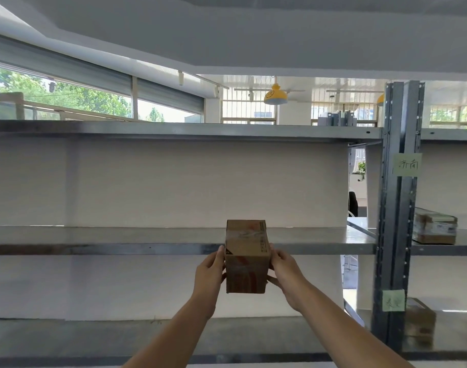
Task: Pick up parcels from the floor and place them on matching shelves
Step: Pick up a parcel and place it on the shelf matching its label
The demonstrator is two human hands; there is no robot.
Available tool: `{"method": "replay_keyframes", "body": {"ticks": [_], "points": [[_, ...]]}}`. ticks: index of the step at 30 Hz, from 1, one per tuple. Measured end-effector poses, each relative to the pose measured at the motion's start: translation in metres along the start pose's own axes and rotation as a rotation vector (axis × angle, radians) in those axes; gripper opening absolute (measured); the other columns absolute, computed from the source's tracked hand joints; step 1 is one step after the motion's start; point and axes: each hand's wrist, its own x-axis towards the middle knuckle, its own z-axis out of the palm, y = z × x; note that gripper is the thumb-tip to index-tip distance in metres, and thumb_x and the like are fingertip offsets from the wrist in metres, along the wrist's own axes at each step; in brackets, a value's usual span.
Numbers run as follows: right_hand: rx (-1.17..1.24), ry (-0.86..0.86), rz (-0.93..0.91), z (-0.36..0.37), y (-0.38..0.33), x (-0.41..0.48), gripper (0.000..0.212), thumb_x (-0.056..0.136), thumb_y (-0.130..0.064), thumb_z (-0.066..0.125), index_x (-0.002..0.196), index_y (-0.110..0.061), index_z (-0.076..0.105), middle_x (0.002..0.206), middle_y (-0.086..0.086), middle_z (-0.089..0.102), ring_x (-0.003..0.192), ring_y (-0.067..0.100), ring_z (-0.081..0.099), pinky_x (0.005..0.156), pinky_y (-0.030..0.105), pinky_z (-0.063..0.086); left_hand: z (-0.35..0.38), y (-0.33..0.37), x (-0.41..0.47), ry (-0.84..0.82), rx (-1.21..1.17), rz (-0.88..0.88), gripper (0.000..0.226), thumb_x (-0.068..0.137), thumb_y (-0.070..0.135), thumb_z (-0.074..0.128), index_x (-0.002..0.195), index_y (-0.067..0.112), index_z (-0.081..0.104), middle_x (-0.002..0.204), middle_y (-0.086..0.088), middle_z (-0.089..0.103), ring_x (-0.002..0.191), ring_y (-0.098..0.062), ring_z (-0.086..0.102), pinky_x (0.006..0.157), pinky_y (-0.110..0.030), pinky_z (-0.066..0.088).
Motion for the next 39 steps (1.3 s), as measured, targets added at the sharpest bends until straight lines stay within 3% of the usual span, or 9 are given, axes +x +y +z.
{"method": "replay_keyframes", "body": {"ticks": [6, 12, 16, 19, 24, 28, 32, 35, 39], "points": [[-0.044, -0.013, 0.013, 0.0, -0.005, 0.0, 0.038, 0.101, -0.054, 0.031, 0.119, -0.026, 0.049, 0.122, 0.002, 0.06, 0.114, 0.023, 0.056, 0.101, 0.042, 0.047, -0.003, 0.0, 0.003, -0.039, 0.054, 0.035, 0.026, 0.104, 0.037, 0.047, 0.104, 0.025, 0.07, 0.109, -0.003, 0.074, 0.108, -0.018, 0.067, 0.1, -0.04, 0.053], [0.059, -0.09, 0.079, -0.001, -0.004, -0.003, 0.038, 0.102, -0.052, 0.031, 0.125, -0.029, 0.05, 0.12, -0.001, 0.063, 0.107, 0.025, 0.064, 0.091, 0.038, 0.055, -0.015, -0.005, 0.007, -0.094, 0.175, 0.15, 0.031, 0.106, 0.033, 0.043, 0.128, 0.026, 0.064, 0.118, 0.003, 0.072, 0.112, -0.013, 0.065, 0.104, -0.038, 0.052], [0.189, -0.12, 0.064, 0.002, 0.001, 0.003, 0.035, 0.104, -0.042, 0.038, 0.125, -0.02, 0.052, 0.123, 0.004, 0.063, 0.111, 0.029, 0.062, 0.093, 0.038, 0.054, -0.022, -0.004, 0.012, -0.124, 0.215, 0.17, 0.032, 0.105, 0.034, 0.048, 0.134, 0.032, 0.061, 0.125, 0.006, 0.068, 0.119, -0.011, 0.061, 0.098, -0.028, 0.047], [0.247, -0.147, 0.033, 0.004, 0.001, 0.006, 0.032, 0.104, -0.035, 0.042, 0.124, -0.014, 0.055, 0.122, 0.008, 0.064, 0.109, 0.027, 0.06, 0.087, 0.036, 0.054, -0.027, -0.001, 0.015, -0.149, 0.199, 0.131, 0.031, 0.101, 0.035, 0.056, 0.131, 0.037, 0.064, 0.124, 0.006, 0.07, 0.114, -0.01, 0.065, 0.101, -0.032, 0.045], [0.27, -0.13, -0.034, 0.004, 0.0, 0.008, 0.021, 0.104, -0.023, 0.043, 0.117, -0.012, 0.056, 0.119, 0.014, 0.063, 0.107, 0.025, 0.058, 0.08, 0.035, 0.051, -0.033, -0.002, 0.019, -0.178, 0.034, 0.039, 0.026, 0.104, 0.021, 0.052, 0.123, 0.015, 0.068, 0.121, -0.009, 0.073, 0.111, -0.025, 0.069, 0.104, -0.042, 0.052], [0.164, -0.14, -0.126, 0.006, 0.003, 0.007, 0.025, 0.103, -0.035, 0.044, 0.11, -0.014, 0.054, 0.118, 0.012, 0.061, 0.113, 0.024, 0.057, 0.091, 0.04, 0.049, -0.03, -0.001, 0.016, -0.137, -0.059, -0.016, 0.032, 0.103, 0.033, 0.051, 0.118, 0.01, 0.066, 0.119, -0.012, 0.073, 0.108, -0.029, 0.07, 0.103, -0.044, 0.053], [0.106, -0.192, -0.161, 0.001, 0.004, 0.007, 0.025, 0.1, -0.035, 0.05, 0.103, -0.011, 0.056, 0.117, 0.01, 0.063, 0.111, 0.021, 0.06, 0.089, 0.039, 0.051, -0.032, 0.0, 0.018, -0.147, -0.081, -0.018, 0.048, 0.1, 0.051, 0.047, 0.126, 0.016, 0.064, 0.119, -0.01, 0.072, 0.108, -0.029, 0.071, 0.102, -0.047, 0.053], [0.112, -0.197, -0.183, 0.001, 0.003, 0.005, 0.019, 0.097, -0.029, 0.058, 0.108, -0.014, 0.061, 0.124, 0.004, 0.062, 0.113, 0.021, 0.059, 0.077, 0.03, 0.05, -0.031, -0.001, 0.019, -0.178, -0.115, -0.027, 0.051, 0.097, 0.054, 0.051, 0.128, 0.014, 0.061, 0.123, -0.009, 0.07, 0.11, -0.025, 0.07, 0.097, -0.043, 0.056], [0.163, -0.199, -0.171, 0.007, 0.0, 0.002, 0.024, 0.091, -0.026, 0.067, 0.114, -0.022, 0.063, 0.128, 0.004, 0.062, 0.116, 0.024, 0.06, 0.065, 0.022, 0.053, -0.028, -0.006, 0.014, -0.168, -0.175, -0.044, 0.035, 0.101, 0.035, 0.052, 0.117, 0.004, 0.048, 0.119, -0.014, 0.065, 0.107, -0.024, 0.067, 0.085, -0.037, 0.059]]}}
